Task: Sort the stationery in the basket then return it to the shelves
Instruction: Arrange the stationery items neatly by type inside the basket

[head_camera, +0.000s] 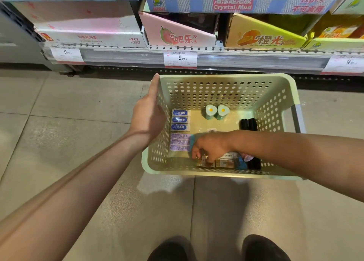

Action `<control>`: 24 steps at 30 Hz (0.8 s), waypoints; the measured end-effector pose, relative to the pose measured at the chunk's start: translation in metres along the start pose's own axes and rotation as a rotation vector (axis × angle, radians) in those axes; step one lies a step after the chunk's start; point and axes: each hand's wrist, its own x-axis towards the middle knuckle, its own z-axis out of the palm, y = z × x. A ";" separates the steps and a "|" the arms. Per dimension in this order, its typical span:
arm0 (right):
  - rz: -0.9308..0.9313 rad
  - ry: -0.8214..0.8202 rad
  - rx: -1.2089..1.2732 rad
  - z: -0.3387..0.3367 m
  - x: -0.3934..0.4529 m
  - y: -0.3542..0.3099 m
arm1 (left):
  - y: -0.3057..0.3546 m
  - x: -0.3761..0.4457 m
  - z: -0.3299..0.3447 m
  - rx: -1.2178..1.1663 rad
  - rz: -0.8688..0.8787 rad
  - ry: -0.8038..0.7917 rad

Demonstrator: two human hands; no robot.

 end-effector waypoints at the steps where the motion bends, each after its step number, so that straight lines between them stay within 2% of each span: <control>1: -0.010 -0.005 -0.028 0.001 0.001 -0.001 | 0.000 0.000 0.000 -0.001 0.000 0.000; 8: -0.062 -0.005 -0.236 0.012 0.004 -0.008 | -0.001 0.001 0.000 -0.004 -0.008 0.007; 24: -0.046 0.000 -0.091 0.008 -0.002 -0.009 | -0.003 0.001 0.000 -0.014 0.028 0.017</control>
